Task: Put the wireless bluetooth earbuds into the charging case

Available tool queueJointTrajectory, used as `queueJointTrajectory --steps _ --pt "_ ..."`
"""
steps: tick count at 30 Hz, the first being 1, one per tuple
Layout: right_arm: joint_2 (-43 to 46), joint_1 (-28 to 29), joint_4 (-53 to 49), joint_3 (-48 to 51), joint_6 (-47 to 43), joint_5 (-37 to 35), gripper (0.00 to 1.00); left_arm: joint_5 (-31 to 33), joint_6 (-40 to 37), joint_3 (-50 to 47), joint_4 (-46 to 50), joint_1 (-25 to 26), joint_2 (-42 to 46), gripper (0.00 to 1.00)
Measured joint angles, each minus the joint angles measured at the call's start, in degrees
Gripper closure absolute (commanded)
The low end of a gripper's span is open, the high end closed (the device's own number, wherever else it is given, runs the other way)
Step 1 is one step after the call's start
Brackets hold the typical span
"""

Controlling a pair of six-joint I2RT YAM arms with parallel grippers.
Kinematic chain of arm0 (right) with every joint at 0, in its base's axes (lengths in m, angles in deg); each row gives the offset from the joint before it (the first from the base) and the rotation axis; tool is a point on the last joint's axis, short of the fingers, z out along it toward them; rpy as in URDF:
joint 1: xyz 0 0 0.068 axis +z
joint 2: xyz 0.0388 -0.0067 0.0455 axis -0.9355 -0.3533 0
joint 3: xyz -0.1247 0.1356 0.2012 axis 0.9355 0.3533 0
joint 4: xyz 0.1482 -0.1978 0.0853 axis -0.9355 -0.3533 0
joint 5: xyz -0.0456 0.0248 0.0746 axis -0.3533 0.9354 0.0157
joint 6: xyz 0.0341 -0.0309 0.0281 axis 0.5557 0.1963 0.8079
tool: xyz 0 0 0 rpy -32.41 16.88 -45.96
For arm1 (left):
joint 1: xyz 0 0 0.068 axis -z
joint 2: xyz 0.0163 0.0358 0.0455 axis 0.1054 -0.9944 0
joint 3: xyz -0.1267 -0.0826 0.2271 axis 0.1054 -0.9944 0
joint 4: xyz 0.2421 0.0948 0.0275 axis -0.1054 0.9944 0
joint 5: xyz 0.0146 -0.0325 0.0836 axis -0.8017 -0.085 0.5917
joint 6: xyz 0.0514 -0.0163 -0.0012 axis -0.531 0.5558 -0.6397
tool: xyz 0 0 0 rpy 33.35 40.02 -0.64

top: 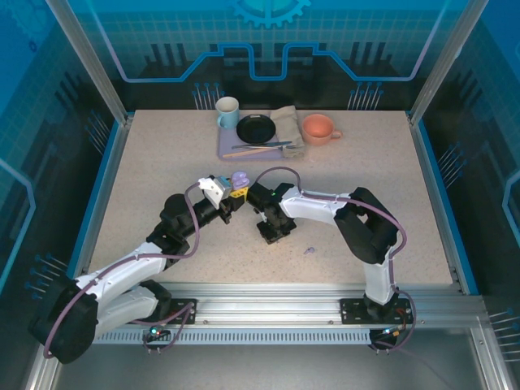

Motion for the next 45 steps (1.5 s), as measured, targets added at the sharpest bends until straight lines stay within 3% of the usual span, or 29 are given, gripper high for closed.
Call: queueJointTrajectory --steps 17,27,33,39,45 --pt "2.4 0.0 0.0 2.1 1.6 -3.4 0.82 0.0 0.0 0.1 0.2 0.0 -0.3 1.0" --pt "9.3 -2.3 -0.3 6.3 2.8 -6.3 0.83 0.0 0.0 0.3 0.2 0.0 -0.6 1.0" --pt "17.7 -4.6 -2.5 6.9 3.3 -8.8 0.83 0.0 0.0 0.7 0.3 0.0 -0.7 1.0" --pt "24.9 -6.3 -6.9 1.0 3.0 -11.8 0.82 0.0 0.0 1.2 0.3 0.0 -1.1 1.0" --pt "26.4 -6.4 -9.5 -10.4 1.6 -13.2 0.82 -0.2 0.2 1.5 0.7 0.0 -2.0 1.0"
